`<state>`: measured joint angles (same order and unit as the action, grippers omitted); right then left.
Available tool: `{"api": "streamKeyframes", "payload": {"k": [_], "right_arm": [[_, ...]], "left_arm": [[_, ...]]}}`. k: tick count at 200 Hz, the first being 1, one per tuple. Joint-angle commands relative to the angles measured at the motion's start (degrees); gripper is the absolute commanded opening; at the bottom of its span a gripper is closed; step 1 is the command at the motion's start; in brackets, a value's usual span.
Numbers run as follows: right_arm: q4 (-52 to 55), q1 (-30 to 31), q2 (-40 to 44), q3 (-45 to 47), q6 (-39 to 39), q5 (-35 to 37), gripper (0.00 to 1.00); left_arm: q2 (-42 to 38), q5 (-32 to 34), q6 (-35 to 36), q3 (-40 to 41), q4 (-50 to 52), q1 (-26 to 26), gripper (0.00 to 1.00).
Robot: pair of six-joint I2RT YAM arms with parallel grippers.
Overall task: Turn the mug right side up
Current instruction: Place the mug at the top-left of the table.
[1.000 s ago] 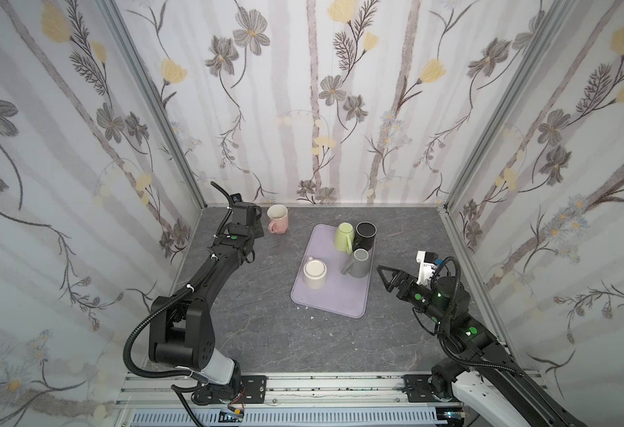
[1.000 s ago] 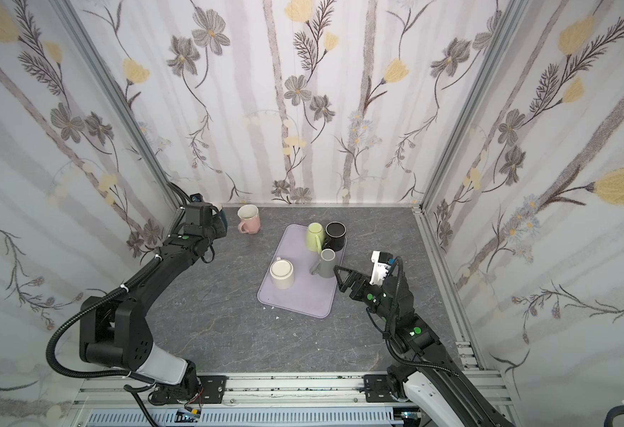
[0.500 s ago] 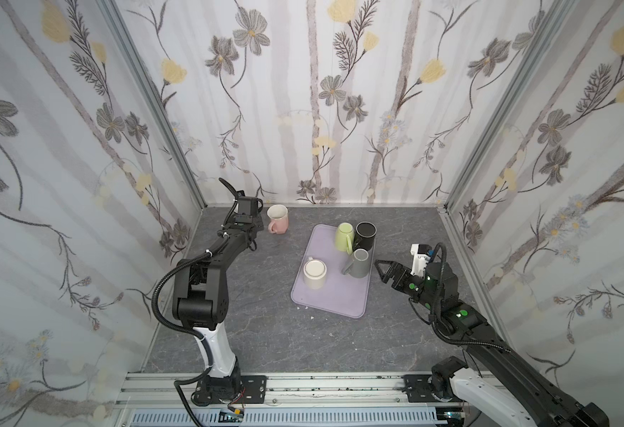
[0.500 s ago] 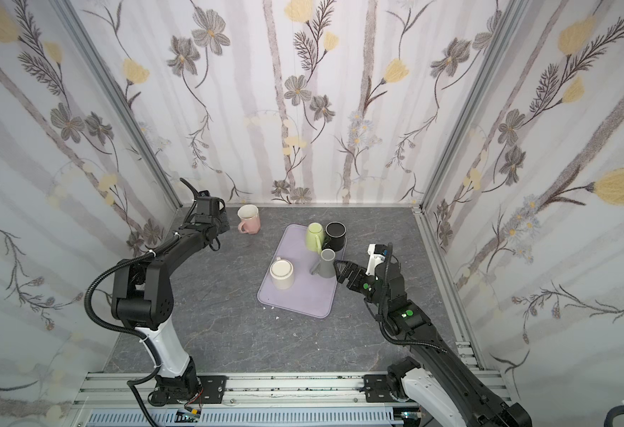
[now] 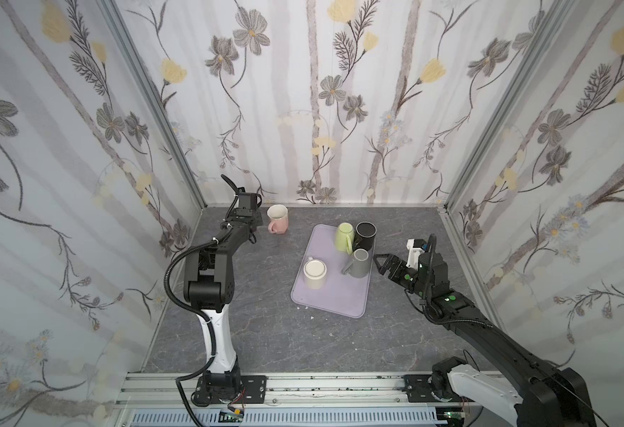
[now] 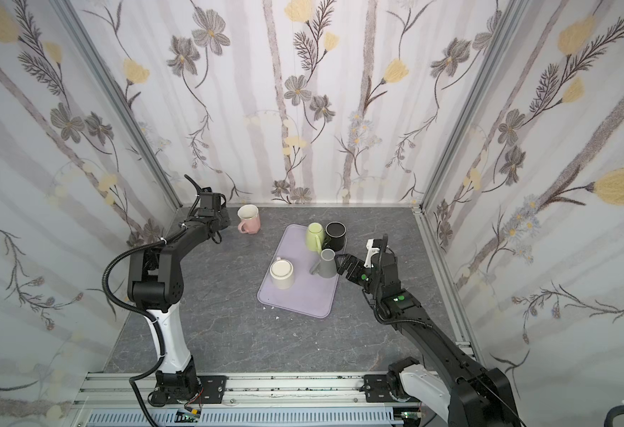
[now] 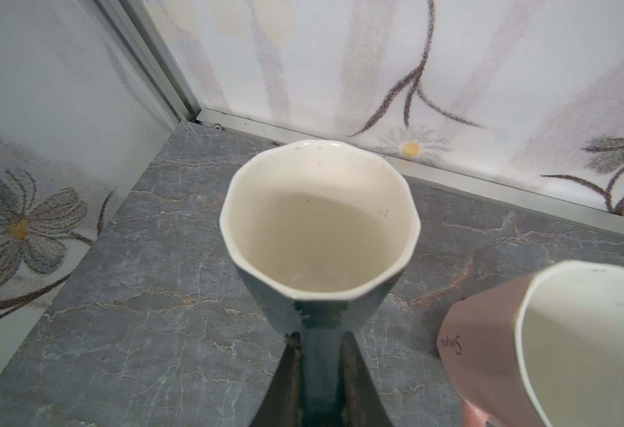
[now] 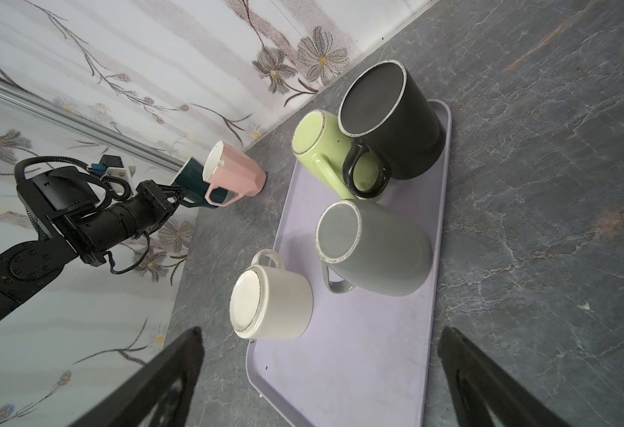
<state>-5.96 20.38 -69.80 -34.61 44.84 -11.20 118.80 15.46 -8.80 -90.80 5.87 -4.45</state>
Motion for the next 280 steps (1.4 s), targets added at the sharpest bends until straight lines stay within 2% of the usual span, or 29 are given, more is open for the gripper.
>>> {"api": "streamKeyframes", "payload": {"k": [1,35,72,78,93,115,130,140,150,154,210,245,256,280], "right_arm": [[-3.2,-0.4,-3.3,-1.8,-0.7,-3.3,1.0],[-3.9,-0.4,-6.8,-3.1,-0.4,-5.2,0.99],[-3.5,-0.5,-6.1,-3.1,-0.4,-4.8,1.0],[-3.4,-0.5,-5.8,-3.1,-0.4,-4.7,1.0],[-3.1,-0.4,-5.4,-3.1,-0.4,-4.6,1.0],[-2.9,-0.4,-5.1,-3.1,-0.4,-4.5,1.0],[-2.9,-0.5,-5.0,-3.2,-0.4,-4.5,1.0],[-2.7,-0.4,-5.1,-3.3,-0.4,-4.2,1.0],[-2.0,-0.4,-5.1,-3.5,-0.5,-3.7,1.0],[-1.8,-0.4,-5.2,-3.6,-0.6,-3.5,1.0],[4.9,0.2,-5.5,-6.6,-4.5,2.8,1.0],[8.7,3.5,-6.8,-9.3,-6.1,7.1,1.0],[9.2,4.9,-7.7,-10.2,-6.0,8.4,1.0],[9.6,8.1,-10.1,-11.6,-4.1,12.0,1.0]], "left_arm": [[1.6,0.9,0.2,-1.7,-4.0,0.4,0.0],[4.3,-0.4,-3.2,-3.1,-3.9,1.3,0.0],[5.0,-1.0,-6.2,-2.4,-4.5,1.5,0.01],[4.9,-1.2,-6.5,-1.8,-4.9,1.5,0.11],[4.1,-1.8,-6.9,-0.7,-5.3,1.5,0.2],[2.5,-2.5,-7.2,0.9,-5.3,1.4,0.45],[1.3,-2.6,-7.0,1.6,-5.0,1.1,0.66],[0.5,-2.5,-6.9,1.9,-4.6,1.2,0.77],[-0.1,-2.5,-6.9,2.1,-3.9,1.1,0.95],[-0.4,-2.5,-7.0,2.1,-3.6,1.1,1.0],[-5.5,-2.1,-6.8,2.1,2.7,0.2,1.0],[-8.6,0.9,-4.8,3.6,6.4,-0.1,1.0],[-10.3,1.9,-6.2,5.3,6.4,-0.1,1.0],[-15.5,-0.4,-10.4,10.8,5.4,-0.8,1.0]]}}
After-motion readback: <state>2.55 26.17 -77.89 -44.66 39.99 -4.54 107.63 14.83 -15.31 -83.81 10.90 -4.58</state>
